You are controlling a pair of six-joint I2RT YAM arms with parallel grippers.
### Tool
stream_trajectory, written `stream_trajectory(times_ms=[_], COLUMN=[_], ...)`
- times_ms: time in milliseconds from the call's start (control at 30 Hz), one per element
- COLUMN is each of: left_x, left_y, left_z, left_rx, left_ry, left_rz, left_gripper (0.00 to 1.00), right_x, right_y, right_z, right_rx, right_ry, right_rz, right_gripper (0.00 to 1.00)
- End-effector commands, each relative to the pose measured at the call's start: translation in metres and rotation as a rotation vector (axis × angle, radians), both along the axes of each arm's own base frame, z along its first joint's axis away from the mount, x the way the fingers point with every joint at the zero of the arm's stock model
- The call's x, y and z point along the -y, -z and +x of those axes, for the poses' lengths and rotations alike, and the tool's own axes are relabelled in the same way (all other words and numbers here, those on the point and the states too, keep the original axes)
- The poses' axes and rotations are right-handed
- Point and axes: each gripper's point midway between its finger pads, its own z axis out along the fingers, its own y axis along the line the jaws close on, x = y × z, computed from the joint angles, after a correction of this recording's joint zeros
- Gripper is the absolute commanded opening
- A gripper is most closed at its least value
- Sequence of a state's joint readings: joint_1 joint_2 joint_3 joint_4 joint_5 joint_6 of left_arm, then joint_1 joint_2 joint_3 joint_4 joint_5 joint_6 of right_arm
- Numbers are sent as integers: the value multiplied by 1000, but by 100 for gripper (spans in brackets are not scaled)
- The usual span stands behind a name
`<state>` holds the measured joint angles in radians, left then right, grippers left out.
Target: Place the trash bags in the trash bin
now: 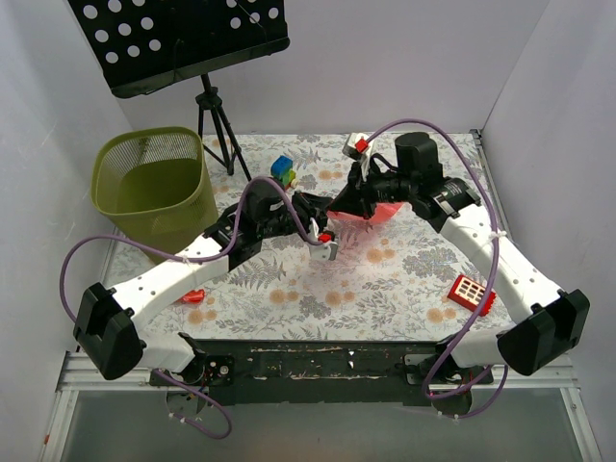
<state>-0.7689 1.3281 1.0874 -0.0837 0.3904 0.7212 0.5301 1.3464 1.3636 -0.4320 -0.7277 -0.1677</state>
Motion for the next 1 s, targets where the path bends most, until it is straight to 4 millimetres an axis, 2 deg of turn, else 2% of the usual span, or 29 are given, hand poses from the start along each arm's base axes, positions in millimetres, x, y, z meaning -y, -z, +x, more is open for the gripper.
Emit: stream_trajectory(times_ms=[0, 100, 200, 300, 333, 467, 533, 633, 733, 800, 867, 967], left_x=[-4, -4, 0, 4, 6, 10, 8, 10, 13, 15, 15, 15], left_y=[-5, -16, -23, -25, -23, -14, -15, -23, -33, -26, -18, -2], left_z=[-17, -9, 6, 14, 14, 0, -9, -19, -19, -14, -9, -4], left_rx=[39, 74, 97, 116, 111, 91, 94, 100, 116, 111, 101, 86], left_ry=[51, 26, -21, -34, -27, 30, 55, 82, 87, 77, 61, 45], left_rz=[21, 16, 5, -13, -11, -10, -14, -34, -56, -44, -31, 9], left_gripper=[0, 0, 0, 0, 0, 0, 0, 0, 0, 0, 0, 0], right_x=[5, 10, 10, 6, 5, 5, 9, 16, 17, 12, 5, -2], right_y=[-18, 3, 12, 3, -1, -7, -5, 12, 24, 22, 11, -20], right_z=[14, 9, -6, -26, -25, -9, 8, 31, 33, 24, 12, -3], right_rx=[124, 104, 72, 50, 53, 76, 92, 127, 114, 86, 87, 82], right_ry=[50, 44, 3, -77, -77, -30, 27, 103, 107, 71, 21, -37], right_rz=[22, -19, -18, 33, 47, 54, 35, -37, -65, -39, -5, 82], right_gripper=[1, 1, 1, 1, 1, 1, 1, 1, 1, 1, 1, 1])
